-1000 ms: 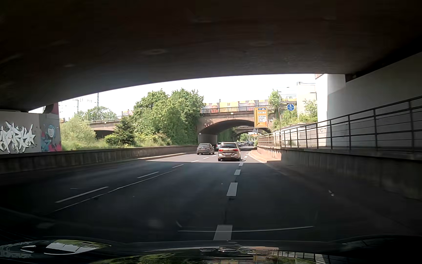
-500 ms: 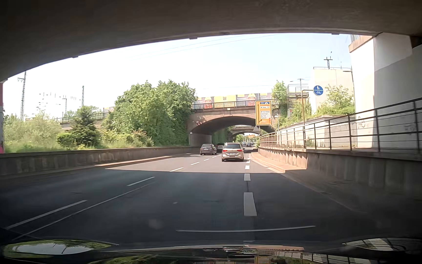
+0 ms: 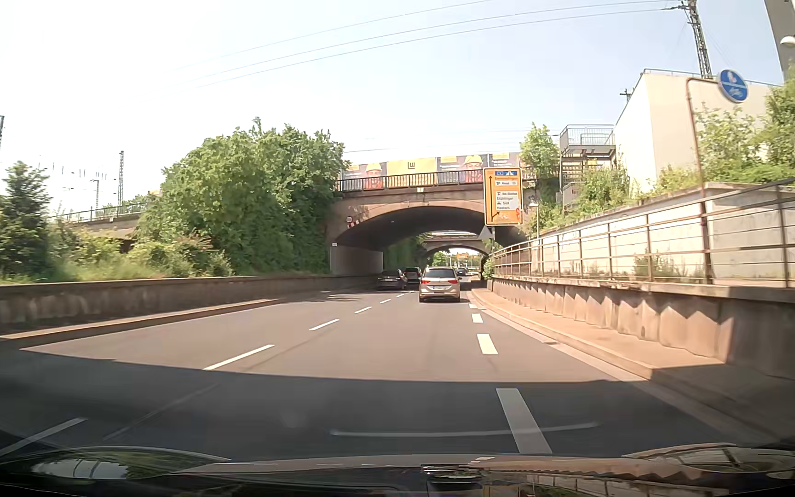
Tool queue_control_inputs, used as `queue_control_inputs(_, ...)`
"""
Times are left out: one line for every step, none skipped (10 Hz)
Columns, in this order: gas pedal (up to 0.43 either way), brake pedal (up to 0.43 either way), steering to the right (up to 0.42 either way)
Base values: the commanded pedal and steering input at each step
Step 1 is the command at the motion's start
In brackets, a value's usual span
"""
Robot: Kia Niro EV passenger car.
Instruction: Follow the waypoints while adhering to traffic rules and regulations
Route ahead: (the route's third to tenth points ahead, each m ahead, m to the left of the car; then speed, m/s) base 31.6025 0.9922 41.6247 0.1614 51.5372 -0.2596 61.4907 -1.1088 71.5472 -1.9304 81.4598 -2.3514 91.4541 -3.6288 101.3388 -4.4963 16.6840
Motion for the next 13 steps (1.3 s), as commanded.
queue_control_inputs(0.067, 0.000, 0.015)
queue_control_inputs(0.067, 0.000, 0.015)
queue_control_inputs(0.067, 0.000, 0.015)
queue_control_inputs(0.067, 0.000, 0.015)
queue_control_inputs(0.067, 0.000, 0.015)
queue_control_inputs(0.028, 0.000, 0.015)
queue_control_inputs(0.000, 0.000, 0.014)
queue_control_inputs(0.000, 0.000, 0.014)
queue_control_inputs(0.000, 0.000, 0.013)
queue_control_inputs(0.000, 0.000, 0.012)
queue_control_inputs(0.000, 0.000, 0.012)
queue_control_inputs(0.000, 0.000, 0.012)
queue_control_inputs(0.000, 0.000, 0.011)
